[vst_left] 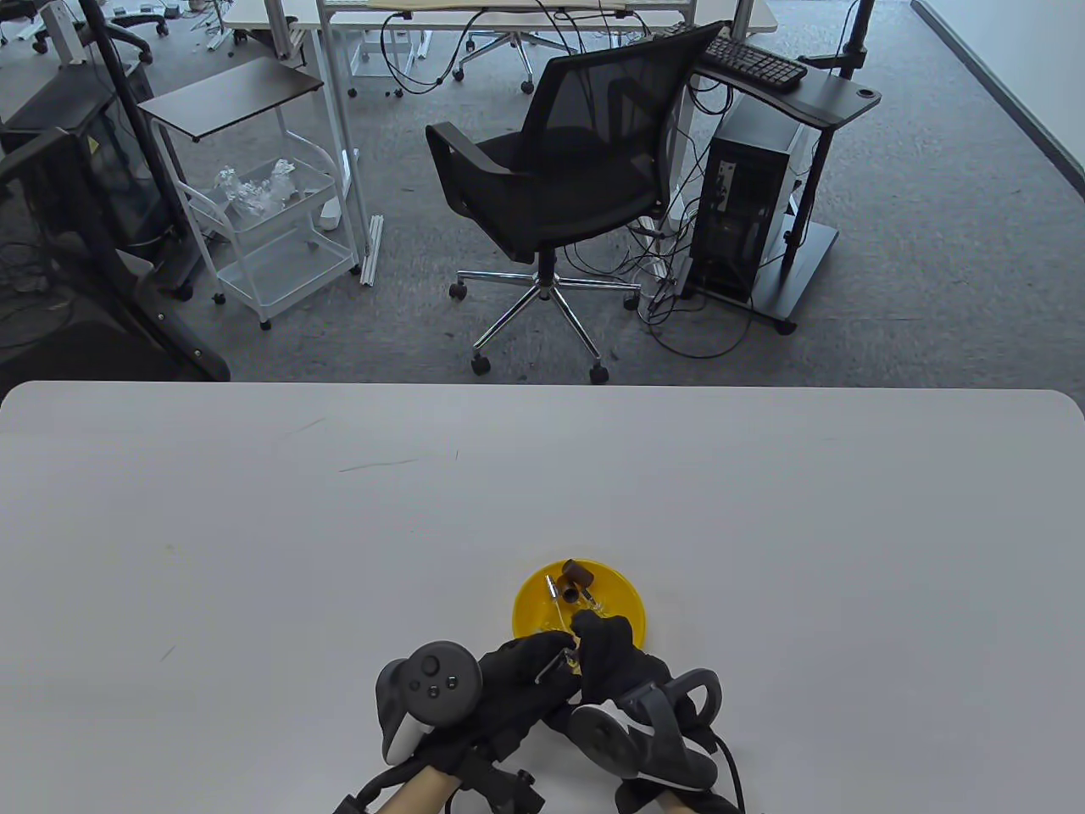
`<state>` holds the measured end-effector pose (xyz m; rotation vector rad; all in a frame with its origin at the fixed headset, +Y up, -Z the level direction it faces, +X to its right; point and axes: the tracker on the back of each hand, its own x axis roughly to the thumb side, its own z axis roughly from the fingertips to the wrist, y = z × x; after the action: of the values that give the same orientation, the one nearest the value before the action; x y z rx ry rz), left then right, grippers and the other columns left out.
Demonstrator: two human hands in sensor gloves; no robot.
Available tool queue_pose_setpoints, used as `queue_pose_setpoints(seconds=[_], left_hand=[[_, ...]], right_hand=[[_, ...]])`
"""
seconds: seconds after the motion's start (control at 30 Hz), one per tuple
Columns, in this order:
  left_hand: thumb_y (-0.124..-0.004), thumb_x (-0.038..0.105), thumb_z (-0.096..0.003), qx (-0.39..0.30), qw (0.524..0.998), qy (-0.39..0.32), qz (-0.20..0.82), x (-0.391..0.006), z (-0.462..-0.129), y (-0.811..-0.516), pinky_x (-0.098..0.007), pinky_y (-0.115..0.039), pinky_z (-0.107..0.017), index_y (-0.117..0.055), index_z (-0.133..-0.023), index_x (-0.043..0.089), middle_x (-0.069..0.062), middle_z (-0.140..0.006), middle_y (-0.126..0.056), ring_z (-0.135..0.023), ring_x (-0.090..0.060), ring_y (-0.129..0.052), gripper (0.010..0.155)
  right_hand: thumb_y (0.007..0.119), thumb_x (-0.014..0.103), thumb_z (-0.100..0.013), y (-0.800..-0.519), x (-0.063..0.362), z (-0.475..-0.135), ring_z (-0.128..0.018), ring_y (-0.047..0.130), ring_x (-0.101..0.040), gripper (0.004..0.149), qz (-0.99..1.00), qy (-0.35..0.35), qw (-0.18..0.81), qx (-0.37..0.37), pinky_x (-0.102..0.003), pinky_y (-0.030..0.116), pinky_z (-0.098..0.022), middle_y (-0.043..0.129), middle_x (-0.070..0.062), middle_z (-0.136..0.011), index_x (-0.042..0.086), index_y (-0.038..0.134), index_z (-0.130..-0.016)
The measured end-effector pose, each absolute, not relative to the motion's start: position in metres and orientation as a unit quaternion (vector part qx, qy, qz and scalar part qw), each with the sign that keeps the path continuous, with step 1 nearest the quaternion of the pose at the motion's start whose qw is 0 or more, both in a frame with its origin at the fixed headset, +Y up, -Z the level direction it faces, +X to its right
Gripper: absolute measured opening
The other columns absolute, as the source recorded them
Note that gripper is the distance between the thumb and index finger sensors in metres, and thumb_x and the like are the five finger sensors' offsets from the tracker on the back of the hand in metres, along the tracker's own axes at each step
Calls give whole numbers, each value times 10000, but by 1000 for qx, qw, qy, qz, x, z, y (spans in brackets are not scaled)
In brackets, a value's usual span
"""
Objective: Assemble perfume bottles from components
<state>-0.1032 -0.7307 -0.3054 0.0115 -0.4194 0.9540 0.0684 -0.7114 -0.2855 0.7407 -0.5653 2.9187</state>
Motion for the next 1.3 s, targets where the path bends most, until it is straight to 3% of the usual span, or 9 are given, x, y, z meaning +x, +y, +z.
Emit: queue_pose_setpoints(seconds=[0.13, 0.27, 0.4, 0.63, 0.87, 1.2, 1.3], left_hand=[[-845, 424, -474, -7, 869, -191, 456, -101, -308, -737, -388, -873, -466, -791, -951, 207, -77, -842, -912, -631, -267, -990, 527], [-831, 411, -484, -19, 880, -186, 437, -101, -309, -745, -388, -871, -462, -749, -970, 186, -94, -855, -878, -626, -276, -985, 542], [-814, 392, -498, -21, 889, -164, 426, -106, -313, -750, -400, -858, -478, -685, -1013, 170, -112, -876, -831, -647, -291, -968, 576], [-806, 338, -519, -9, 891, -103, 442, -128, -324, -752, -427, -823, -537, -558, -1090, 136, -135, -938, -748, -723, -322, -916, 655], [-801, 306, -531, 21, 873, -35, 486, -156, -343, -756, -446, -786, -598, -609, -1032, 207, -113, -991, -684, -813, -338, -859, 546], [-823, 351, -527, 53, 860, 101, 497, -196, -383, -766, -477, -677, -697, -669, -1021, 300, -97, -1079, -531, -971, -359, -670, 520], [-835, 356, -511, 38, 863, 123, 489, -202, -396, -771, -488, -654, -714, -686, -1008, 355, -31, -1035, -635, -955, -335, -689, 518]], right_hand=[[792, 654, -487, -719, 66, -287, -584, 906, -254, 1036, 954, -165, 27, 248, -429, 816, -438, 569, -263, -895, -3, 232, -1059], [737, 633, -515, -726, 69, -292, -816, 803, -413, 1133, 956, -100, 36, 273, -544, 738, -570, 395, -328, -1054, -69, 20, -1042], [750, 575, -537, -726, 84, -300, -934, 656, -498, 1127, 961, -58, 91, 253, -625, 636, -634, 302, -336, -1087, -71, -38, -1018], [722, 549, -569, -721, 125, -312, -936, 644, -534, 1030, 974, -69, 127, 174, -652, 616, -634, 343, -351, -1092, -60, 52, -1060], [697, 539, -590, -719, 158, -319, -932, 635, -552, 977, 975, -72, 177, 115, -661, 605, -632, 358, -361, -1092, -53, 92, -1078], [696, 523, -599, -721, 172, -323, -931, 639, -553, 917, 968, -63, 221, 99, -662, 605, -631, 371, -363, -1095, -32, 170, -1104], [688, 524, -603, -724, 175, -325, -926, 651, -547, 929, 966, -54, 233, 97, -656, 615, -628, 378, -361, -1094, -45, 144, -1095]])
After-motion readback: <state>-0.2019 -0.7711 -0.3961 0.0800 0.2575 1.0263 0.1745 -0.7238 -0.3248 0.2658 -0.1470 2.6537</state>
